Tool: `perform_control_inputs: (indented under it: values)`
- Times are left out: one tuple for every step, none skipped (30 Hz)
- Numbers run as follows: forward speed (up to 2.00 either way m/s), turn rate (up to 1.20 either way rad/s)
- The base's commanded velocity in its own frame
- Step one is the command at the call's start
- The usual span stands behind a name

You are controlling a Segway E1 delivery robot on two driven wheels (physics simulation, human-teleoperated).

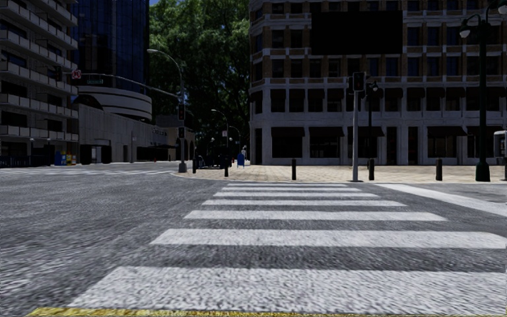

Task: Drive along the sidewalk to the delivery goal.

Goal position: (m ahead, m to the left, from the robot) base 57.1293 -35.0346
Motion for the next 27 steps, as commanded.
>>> perform_control_inputs:
  values:
    - [1.93, 0.0]
    - [1.93, 0.0]
    - [1.93, 0.0]
    - [1.93, 0.0]
    - [1.93, 0.0]
    - [1.93, 0.0]
    - [1.93, 0.0]
    - [1.93, 0.0]
    - [1.93, 0.0]
    - [1.93, 0.0]
    - [1.93, 0.0]
    - [1.93, 0.0]
    - [1.93, 0.0]
    - [1.93, 0.0]
    - [1.93, 0.0]
    - [1.93, 0.0]
    - [1.93, 0.0]
    - [1.93, 0.0]
    - [1.93, 0.0]
    - [1.93, -0.02]
    - [1.93, -0.03]
    - [1.93, -0.04]
    - [1.93, -0.04]
    - [1.93, -0.04]
    - [1.93, -0.04]
    - [1.93, -0.04]
    - [1.93, -0.01]
